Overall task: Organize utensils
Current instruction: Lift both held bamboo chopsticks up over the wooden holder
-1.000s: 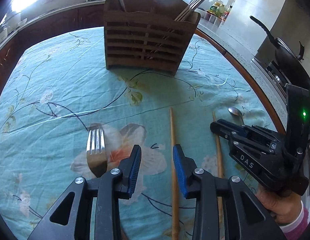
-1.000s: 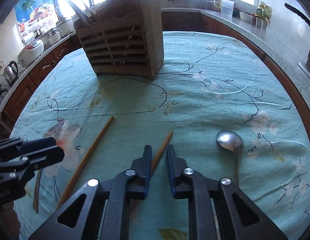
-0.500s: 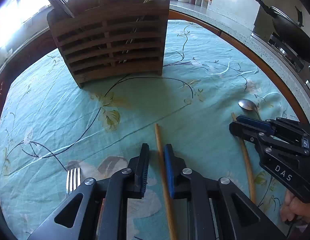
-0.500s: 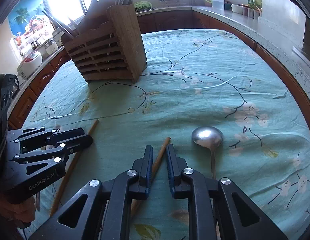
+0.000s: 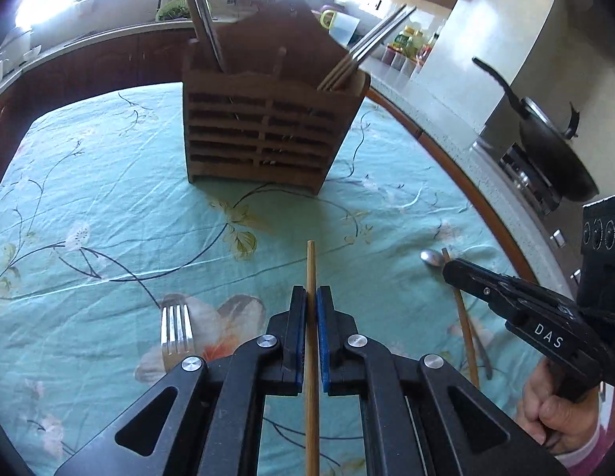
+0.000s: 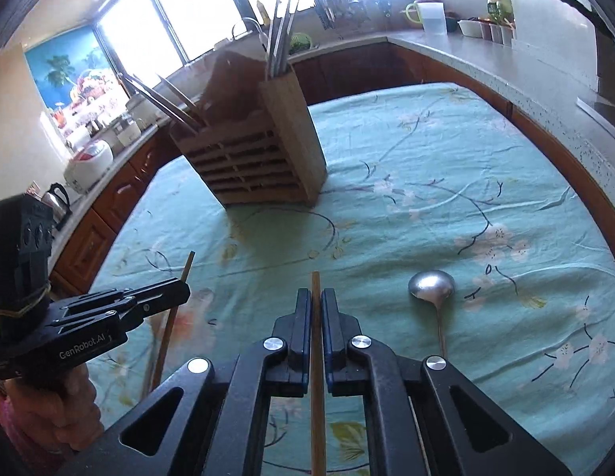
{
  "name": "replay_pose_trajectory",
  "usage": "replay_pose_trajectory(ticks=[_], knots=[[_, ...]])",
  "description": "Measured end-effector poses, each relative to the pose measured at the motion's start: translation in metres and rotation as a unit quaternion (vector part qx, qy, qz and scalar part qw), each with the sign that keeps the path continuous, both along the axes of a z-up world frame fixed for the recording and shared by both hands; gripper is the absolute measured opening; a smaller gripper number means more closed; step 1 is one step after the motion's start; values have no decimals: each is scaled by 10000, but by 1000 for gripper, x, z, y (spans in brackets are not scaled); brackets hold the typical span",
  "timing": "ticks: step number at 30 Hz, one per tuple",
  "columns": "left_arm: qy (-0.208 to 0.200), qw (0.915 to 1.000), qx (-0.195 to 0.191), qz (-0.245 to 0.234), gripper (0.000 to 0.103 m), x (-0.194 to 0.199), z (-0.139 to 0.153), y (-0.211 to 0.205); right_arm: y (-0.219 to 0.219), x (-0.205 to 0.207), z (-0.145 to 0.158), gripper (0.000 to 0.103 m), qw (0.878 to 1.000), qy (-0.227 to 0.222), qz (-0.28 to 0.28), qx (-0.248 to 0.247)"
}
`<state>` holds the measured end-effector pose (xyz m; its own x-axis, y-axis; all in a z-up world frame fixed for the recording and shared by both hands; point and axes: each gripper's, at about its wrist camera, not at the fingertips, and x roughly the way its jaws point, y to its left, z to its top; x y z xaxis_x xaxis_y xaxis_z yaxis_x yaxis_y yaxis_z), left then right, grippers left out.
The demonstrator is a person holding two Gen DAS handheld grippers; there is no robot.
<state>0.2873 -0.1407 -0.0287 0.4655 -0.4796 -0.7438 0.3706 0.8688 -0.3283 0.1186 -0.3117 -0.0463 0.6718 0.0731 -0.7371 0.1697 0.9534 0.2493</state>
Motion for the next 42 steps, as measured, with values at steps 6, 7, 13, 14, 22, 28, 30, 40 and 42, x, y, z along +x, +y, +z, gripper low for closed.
replay_pose_trajectory(ticks=[6,7,13,14,22,28,30,40,42], knots=[[-463,9978,-472,79,4,-29,45,42,8,-17,60,5,9974,-720,53,36],[-534,9972,-511,96,4,-32,50,47,10,-19,69,5,9965,-832,69,32],[-846,9936,-724,179,4,-56,81,84,20,-24,110,5,9912,-1312,137,-122],[-894,9929,-760,192,4,-61,85,87,20,-24,113,5,9905,-1358,152,-138],[-1272,9860,-969,464,4,-75,106,111,24,-18,132,5,9865,-1606,158,-279],[-1513,9808,-1008,707,4,-73,117,119,23,-9,144,5,9843,-1725,173,-327],[-1554,9794,-1043,760,4,-70,120,121,22,-6,147,5,9837,-1761,162,-334],[-1964,9683,-1129,1051,4,-53,134,123,14,10,161,5,9796,-1981,89,-316],[-2051,9660,-1134,1091,4,-49,137,121,14,14,166,5,9784,-2042,92,-324]])
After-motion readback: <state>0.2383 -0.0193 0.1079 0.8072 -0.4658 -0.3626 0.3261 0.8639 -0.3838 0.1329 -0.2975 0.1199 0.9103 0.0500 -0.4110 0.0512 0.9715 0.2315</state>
